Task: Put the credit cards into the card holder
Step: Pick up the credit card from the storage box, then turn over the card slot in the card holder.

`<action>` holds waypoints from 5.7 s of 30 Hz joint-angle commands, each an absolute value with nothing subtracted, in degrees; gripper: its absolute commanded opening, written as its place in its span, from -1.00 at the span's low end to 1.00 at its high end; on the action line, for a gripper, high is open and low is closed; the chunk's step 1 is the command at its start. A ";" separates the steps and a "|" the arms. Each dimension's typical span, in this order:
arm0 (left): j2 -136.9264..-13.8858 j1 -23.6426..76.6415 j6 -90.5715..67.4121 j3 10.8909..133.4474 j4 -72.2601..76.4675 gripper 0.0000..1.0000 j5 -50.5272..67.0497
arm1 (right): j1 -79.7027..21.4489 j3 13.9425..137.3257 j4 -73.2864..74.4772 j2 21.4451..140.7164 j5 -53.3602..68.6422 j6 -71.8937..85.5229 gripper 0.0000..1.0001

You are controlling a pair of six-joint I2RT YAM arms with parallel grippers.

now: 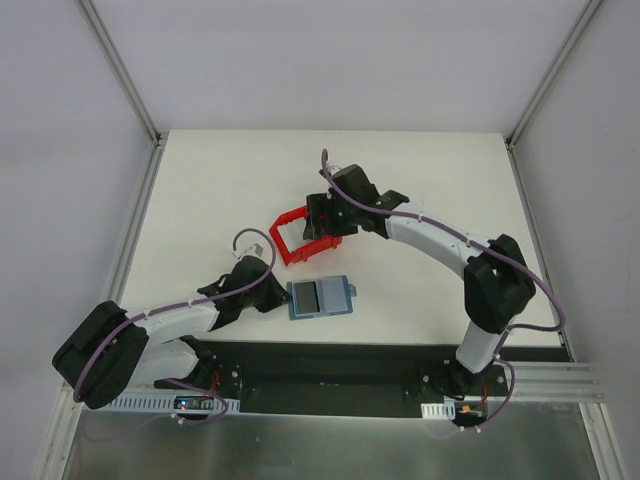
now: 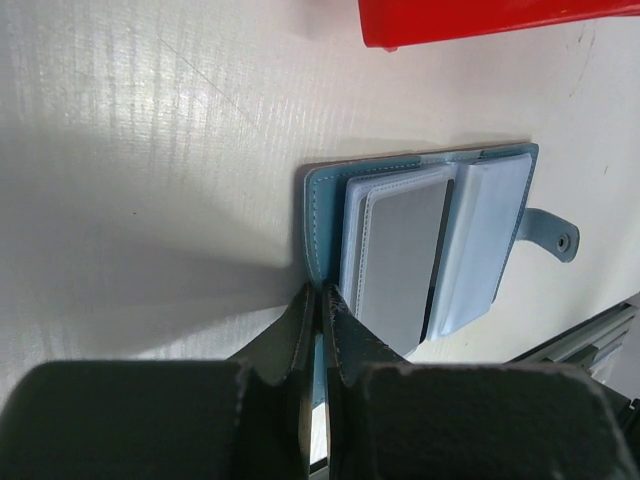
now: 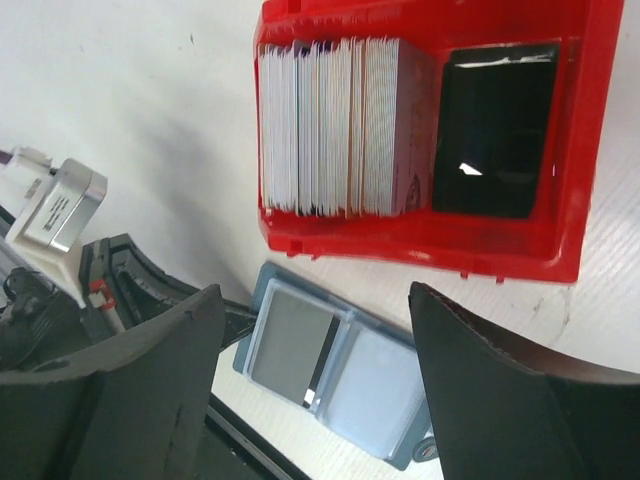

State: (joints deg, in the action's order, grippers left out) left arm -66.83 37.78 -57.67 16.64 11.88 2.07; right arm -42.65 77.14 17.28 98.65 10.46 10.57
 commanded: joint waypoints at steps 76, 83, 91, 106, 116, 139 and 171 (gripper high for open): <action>-70.14 36.39 -52.65 16.88 5.10 -1.00 -0.09 | -35.95 99.49 23.82 119.53 25.23 4.93 -0.81; -70.14 36.47 -52.56 17.05 5.10 -1.00 -0.09 | -35.95 100.37 25.31 117.42 18.12 2.11 -0.99; -69.35 36.47 -52.65 16.52 5.01 -1.00 -0.09 | -37.00 93.97 21.19 106.37 8.98 -1.14 -0.99; -69.26 36.47 -52.21 16.96 5.10 -1.00 1.76 | -38.14 54.95 14.15 78.05 -5.54 5.97 -0.99; -68.20 36.47 -52.73 16.44 5.01 -1.00 1.58 | -39.46 47.46 12.48 81.38 -3.87 6.33 -0.99; -70.93 36.47 -52.29 17.93 5.10 -1.00 2.37 | -39.46 53.35 14.06 89.20 -1.24 3.16 -0.83; -71.10 36.39 -52.56 18.19 5.10 -1.00 2.37 | -47.64 54.49 16.70 90.44 -6.59 5.01 -0.78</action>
State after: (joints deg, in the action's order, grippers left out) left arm -69.43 37.01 -54.59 18.87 11.31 2.98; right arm -47.24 52.10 15.18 89.67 -5.65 5.54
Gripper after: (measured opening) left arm 0.007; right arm 0.091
